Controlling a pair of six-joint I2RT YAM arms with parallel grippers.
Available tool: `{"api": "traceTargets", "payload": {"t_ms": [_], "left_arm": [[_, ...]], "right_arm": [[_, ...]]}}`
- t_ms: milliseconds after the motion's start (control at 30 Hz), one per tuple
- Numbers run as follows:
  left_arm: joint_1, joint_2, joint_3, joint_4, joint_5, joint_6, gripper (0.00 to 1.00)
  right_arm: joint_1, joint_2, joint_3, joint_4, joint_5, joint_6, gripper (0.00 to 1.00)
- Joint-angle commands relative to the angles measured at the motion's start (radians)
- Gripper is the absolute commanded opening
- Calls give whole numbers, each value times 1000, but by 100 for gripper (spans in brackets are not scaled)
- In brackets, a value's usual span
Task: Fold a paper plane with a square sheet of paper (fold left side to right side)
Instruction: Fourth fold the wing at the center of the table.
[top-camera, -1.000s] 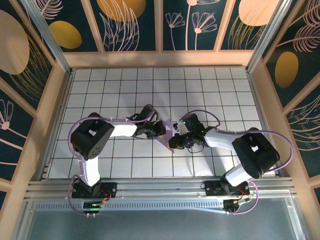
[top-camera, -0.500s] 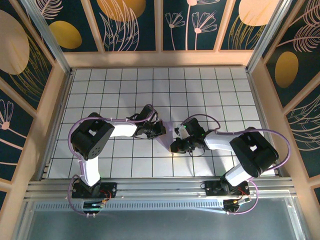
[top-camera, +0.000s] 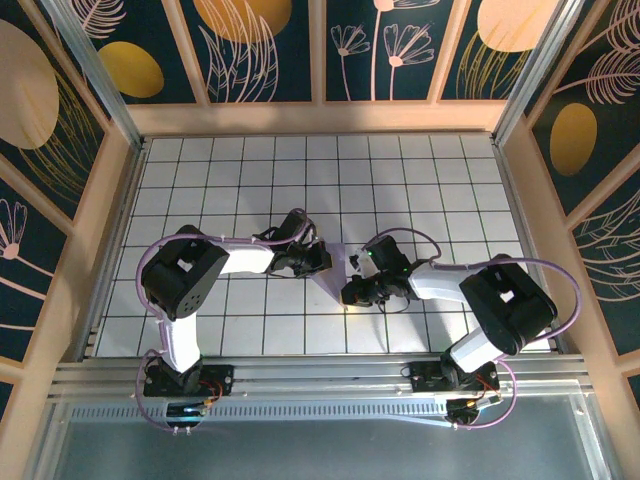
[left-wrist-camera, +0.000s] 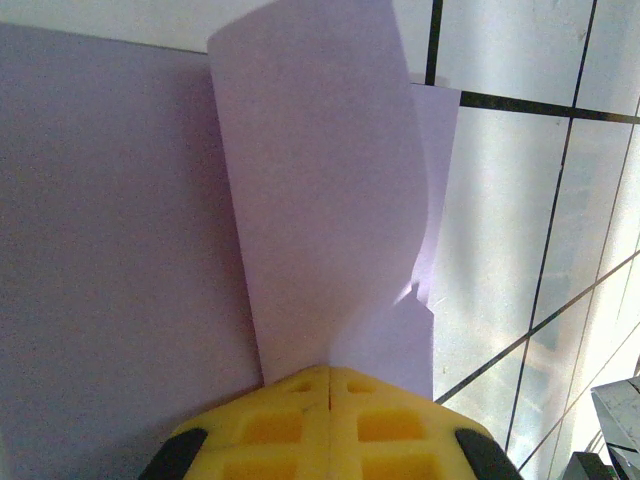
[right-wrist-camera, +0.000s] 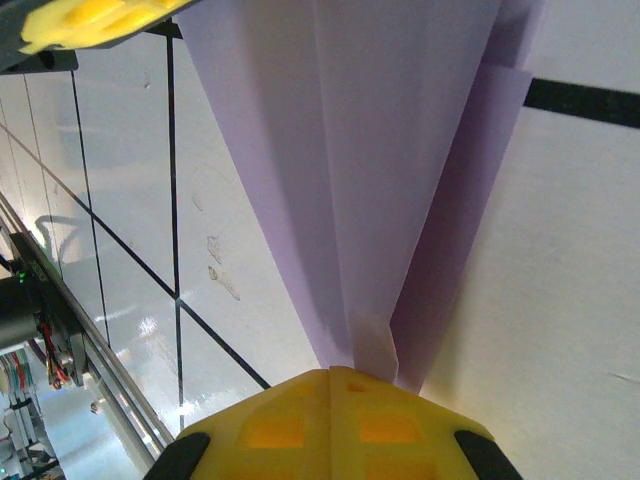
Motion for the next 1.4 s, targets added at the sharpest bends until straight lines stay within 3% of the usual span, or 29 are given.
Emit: {"api": "traceTargets", "payload": {"t_ms": [0, 1067, 1367], "left_arm": [[2, 44, -5, -107, -81, 10, 0], [2, 58, 4, -113, -85, 9, 0], [2, 55, 8, -113, -84, 14, 0]], "right_arm": [[9, -2, -21, -18, 16, 1, 0], [27, -46, -81, -74, 13, 8, 0], [19, -143, -51, -162, 10, -6, 0]]}}
